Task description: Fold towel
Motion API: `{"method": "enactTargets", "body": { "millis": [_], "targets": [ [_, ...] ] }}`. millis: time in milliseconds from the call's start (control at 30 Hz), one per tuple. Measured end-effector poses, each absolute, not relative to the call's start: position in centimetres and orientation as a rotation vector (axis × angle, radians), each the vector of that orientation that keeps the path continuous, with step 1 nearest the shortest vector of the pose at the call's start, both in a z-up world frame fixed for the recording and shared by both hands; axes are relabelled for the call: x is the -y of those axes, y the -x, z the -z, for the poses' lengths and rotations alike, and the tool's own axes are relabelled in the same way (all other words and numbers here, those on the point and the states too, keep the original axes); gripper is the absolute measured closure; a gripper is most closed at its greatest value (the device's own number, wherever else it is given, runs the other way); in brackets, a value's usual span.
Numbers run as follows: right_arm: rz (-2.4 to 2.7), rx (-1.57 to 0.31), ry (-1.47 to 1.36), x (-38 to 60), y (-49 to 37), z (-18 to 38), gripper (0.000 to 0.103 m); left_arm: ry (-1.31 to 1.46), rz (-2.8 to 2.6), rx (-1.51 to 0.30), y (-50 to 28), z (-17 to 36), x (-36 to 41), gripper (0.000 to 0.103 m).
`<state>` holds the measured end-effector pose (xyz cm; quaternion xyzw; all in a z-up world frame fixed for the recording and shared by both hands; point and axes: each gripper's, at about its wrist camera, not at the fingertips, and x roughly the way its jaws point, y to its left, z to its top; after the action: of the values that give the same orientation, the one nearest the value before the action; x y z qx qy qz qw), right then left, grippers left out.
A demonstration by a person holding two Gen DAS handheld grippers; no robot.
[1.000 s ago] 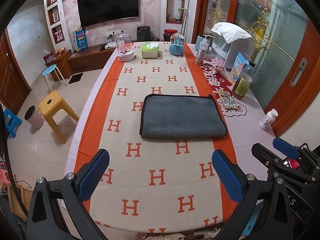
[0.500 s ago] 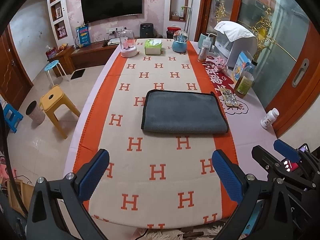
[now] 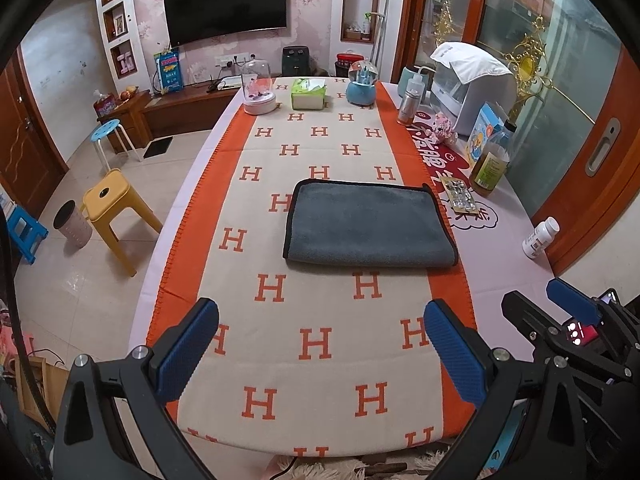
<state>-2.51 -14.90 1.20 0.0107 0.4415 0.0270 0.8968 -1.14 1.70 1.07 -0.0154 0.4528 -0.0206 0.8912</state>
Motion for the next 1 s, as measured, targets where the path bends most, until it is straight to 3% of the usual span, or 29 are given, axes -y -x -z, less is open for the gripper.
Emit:
{"method": "enactTargets", "body": {
  "millis": [1000],
  "targets": [
    [-0.058,-0.913,-0.023,14.9,2.5,-1.3,0.044,0.026,0.037,-0.952,1.5,0.1,-2.1,0.001]
  ]
}}
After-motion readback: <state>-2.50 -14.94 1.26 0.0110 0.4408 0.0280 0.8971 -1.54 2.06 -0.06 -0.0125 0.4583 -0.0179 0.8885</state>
